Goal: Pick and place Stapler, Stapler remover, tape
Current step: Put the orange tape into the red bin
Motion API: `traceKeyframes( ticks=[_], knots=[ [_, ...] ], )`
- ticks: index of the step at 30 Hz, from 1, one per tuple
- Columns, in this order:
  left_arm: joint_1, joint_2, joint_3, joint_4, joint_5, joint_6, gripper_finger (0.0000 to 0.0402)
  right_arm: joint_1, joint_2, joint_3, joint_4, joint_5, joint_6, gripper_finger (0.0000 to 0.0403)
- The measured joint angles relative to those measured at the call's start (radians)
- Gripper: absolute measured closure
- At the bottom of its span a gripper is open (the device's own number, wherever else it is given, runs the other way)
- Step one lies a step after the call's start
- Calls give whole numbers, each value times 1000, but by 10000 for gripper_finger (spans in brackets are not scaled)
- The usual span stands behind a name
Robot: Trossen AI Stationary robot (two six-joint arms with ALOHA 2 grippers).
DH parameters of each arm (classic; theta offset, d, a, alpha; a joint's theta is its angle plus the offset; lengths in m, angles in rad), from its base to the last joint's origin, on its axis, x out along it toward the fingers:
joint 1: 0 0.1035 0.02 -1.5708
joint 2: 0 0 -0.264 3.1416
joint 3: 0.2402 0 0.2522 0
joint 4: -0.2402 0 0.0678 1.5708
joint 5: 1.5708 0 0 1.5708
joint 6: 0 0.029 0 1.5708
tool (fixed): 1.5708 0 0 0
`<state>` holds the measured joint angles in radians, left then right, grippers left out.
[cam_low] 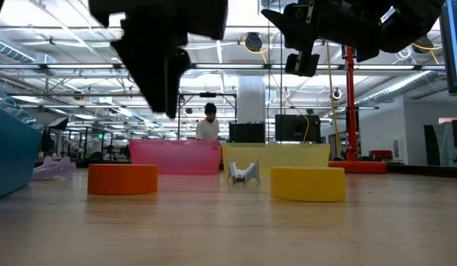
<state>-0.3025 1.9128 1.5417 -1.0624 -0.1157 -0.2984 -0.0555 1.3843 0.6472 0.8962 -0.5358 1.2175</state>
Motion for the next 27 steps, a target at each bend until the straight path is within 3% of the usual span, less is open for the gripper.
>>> traceKeyframes(
  ticks=[13,17,21,24,27],
  knots=[
    [-46,156,-4,-41,-26,-56,172,0,0,0,5,-20,0,234],
    [-44,162,-53,-11,-34,-102,172,0,0,0,5,-20,0,234],
    [-36,154,-137,51,23,-133,176,0,0,0,5,-20,1,236],
    [-35,154,-167,72,63,-138,212,0,0,0,4,-20,1,235],
    [-31,153,-165,74,83,-128,281,0,0,0,4,-19,1,234]
  ],
)
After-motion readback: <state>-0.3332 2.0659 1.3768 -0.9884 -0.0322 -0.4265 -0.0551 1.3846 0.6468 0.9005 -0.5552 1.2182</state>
